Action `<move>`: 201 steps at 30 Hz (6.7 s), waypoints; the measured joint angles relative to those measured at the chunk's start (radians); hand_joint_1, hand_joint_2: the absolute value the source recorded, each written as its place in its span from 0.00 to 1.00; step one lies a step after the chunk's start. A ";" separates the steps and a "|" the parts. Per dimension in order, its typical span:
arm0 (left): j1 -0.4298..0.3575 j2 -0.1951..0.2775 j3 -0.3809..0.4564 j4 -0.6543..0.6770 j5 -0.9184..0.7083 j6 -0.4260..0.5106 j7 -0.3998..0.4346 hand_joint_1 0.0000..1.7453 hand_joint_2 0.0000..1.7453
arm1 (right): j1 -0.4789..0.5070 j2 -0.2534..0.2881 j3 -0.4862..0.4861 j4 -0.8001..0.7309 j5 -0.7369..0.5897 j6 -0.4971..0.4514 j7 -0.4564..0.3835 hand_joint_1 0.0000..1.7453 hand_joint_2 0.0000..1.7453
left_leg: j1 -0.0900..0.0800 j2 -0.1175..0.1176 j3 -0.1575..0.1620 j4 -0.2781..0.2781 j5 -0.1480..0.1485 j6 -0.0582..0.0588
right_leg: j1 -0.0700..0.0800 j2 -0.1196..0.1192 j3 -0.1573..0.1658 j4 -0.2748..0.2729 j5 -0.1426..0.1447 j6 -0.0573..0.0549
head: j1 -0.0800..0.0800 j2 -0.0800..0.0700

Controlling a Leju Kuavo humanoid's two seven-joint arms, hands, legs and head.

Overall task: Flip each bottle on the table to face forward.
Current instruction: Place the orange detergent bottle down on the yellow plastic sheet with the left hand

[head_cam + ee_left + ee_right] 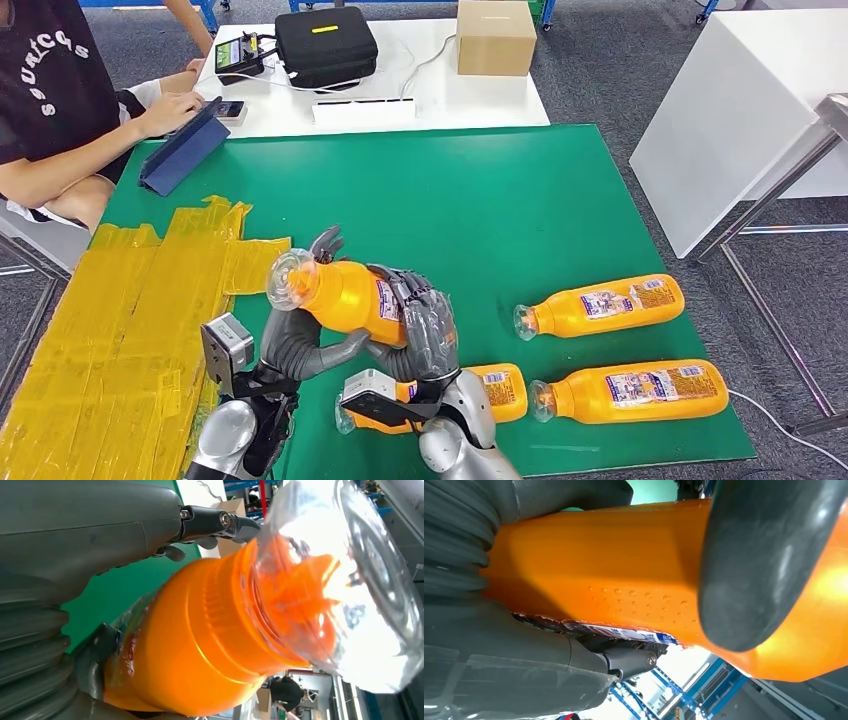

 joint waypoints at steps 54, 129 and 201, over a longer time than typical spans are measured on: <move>0.008 0.012 -0.032 -0.012 0.020 0.023 -0.041 1.00 1.00 | -0.061 0.015 0.060 0.152 0.069 -0.028 0.063 1.00 1.00 | 0.000 0.000 0.000 0.000 0.000 0.000 | 0.000 0.000 0.000 0.000 0.000 0.000 | 0.000 0.000; -0.011 0.012 -0.018 -0.005 0.026 0.052 -0.062 1.00 1.00 | -0.035 0.017 0.052 0.064 0.058 -0.029 0.002 0.00 1.00 | 0.000 0.000 -0.001 0.000 0.000 0.000 | 0.000 0.000 0.000 0.000 0.000 0.000 | 0.000 0.000; -0.115 0.241 0.130 0.081 -1.567 0.792 0.541 1.00 1.00 | 0.075 -0.025 0.005 -0.436 -0.080 0.003 0.036 0.00 1.00 | 0.001 0.001 -0.001 0.000 0.000 -0.001 | 0.000 0.000 -0.002 0.000 0.000 0.000 | 0.000 0.000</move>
